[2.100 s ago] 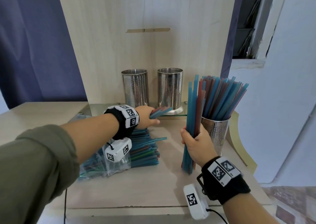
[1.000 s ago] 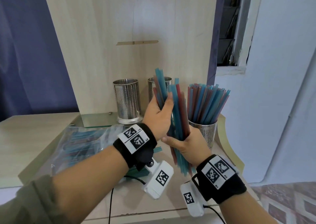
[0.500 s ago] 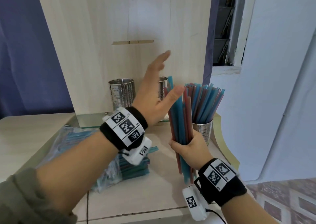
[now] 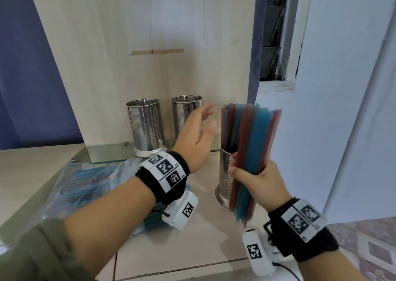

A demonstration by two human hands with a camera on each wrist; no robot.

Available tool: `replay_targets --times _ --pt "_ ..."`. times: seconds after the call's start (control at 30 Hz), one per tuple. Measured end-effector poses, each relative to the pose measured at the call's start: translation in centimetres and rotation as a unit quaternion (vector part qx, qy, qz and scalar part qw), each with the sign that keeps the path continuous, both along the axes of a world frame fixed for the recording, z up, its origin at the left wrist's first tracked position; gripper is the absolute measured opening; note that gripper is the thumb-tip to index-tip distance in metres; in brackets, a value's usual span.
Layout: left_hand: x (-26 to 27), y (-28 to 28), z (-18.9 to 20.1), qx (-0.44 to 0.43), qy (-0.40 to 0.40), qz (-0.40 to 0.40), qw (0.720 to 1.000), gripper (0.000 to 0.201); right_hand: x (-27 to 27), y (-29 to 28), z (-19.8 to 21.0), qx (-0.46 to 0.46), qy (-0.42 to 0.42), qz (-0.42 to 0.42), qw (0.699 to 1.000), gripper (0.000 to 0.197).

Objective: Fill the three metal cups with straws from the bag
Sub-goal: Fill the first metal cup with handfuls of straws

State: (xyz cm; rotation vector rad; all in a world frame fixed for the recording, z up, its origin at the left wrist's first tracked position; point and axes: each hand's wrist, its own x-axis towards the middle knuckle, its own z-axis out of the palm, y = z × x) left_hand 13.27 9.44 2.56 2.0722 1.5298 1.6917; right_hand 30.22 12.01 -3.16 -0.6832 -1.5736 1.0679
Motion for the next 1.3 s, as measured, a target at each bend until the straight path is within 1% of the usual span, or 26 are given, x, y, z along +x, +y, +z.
replay_targets --times 0.07,0.13,0.17,0.23,0.3,0.37,0.43,0.5,0.57,0.7,0.8,0.9,0.97,1.03,1.1,1.17,1.2,1.23,1.3 --pt "-0.5 1.3 -1.7 -0.108 0.057 0.051 0.991 0.064 1.7 0.5 2.2 0.026 0.031 -0.012 0.999 0.019" --pt "-0.7 2.3 -3.3 -0.178 0.112 0.057 0.976 0.08 2.9 1.0 4.5 0.04 0.055 -0.01 0.998 0.017" --pt "-0.6 2.6 -3.8 -0.2 0.12 0.046 0.971 0.089 3.4 1.3 5.7 0.043 0.066 -0.003 0.997 0.014" --pt "0.0 3.4 -4.4 -0.227 0.101 0.014 0.968 0.105 4.1 2.2 8.0 0.043 0.104 0.015 0.994 0.014" --pt "0.7 4.2 -4.5 -0.229 0.068 -0.009 0.971 0.113 4.4 3.2 10.1 0.043 0.142 0.03 0.988 0.018" --pt "1.2 4.8 -4.2 -0.219 0.051 -0.016 0.974 0.115 4.2 4.2 11.6 0.039 0.171 0.055 0.983 0.018" --pt "1.4 5.3 -4.0 -0.217 0.05 -0.014 0.975 0.112 3.4 4.8 12.4 0.039 0.176 0.068 0.981 0.019" --pt "1.3 5.7 -4.3 -0.216 0.046 -0.01 0.975 0.107 2.6 5.3 12.5 0.039 0.164 0.061 0.984 0.02" --pt "1.2 5.8 -5.1 -0.205 0.023 -0.017 0.978 0.102 1.8 5.9 12.4 0.042 0.143 0.043 0.988 0.019" --pt "2.0 5.3 -6.8 -0.156 -0.03 -0.005 0.987 0.094 0.8 6.7 11.5 0.075 0.105 0.004 0.992 0.015" --pt "2.3 5.2 -7.8 -0.128 -0.055 0.002 0.99 0.1 -0.3 6.2 10.1 0.095 0.086 -0.028 0.991 0.017" --pt "2.4 5.2 -8.0 -0.137 -0.039 0.018 0.99 0.107 -1.5 5.3 8.7 0.111 0.06 -0.032 0.991 0.013" --pt "2.5 5.0 -7.8 -0.14 -0.03 0.026 0.989 0.109 -2.0 5.2 8.0 0.108 0.064 -0.05 0.991 0.015" --pt "2.5 4.7 -7.7 -0.14 -0.031 0.025 0.989 0.108 -2.3 5.2 7.6 0.101 0.078 -0.069 0.989 0.012" --pt "2.6 4.5 -7.8 -0.146 -0.038 0.022 0.988 0.109 -2.4 5.0 7.3 0.097 0.083 -0.072 0.989 0.009" --pt "2.6 4.2 -7.9 -0.151 -0.043 0.021 0.987 0.113 -2.5 4.9 7.0 0.097 0.083 -0.07 0.989 0.006" --pt "2.6 4.1 -7.9 -0.152 -0.042 0.024 0.987 0.115 -2.6 4.9 6.8 0.097 0.079 -0.07 0.99 0.007" --pt "2.6 4.1 -7.9 -0.153 -0.039 0.026 0.987 0.115 -2.7 5.0 6.3 0.096 0.069 -0.075 0.99 0.014" --pt "2.6 4.0 -7.8 -0.154 -0.035 0.028 0.987 0.115 -3.1 5.3 5.3 0.086 0.042 -0.081 0.992 0.037"
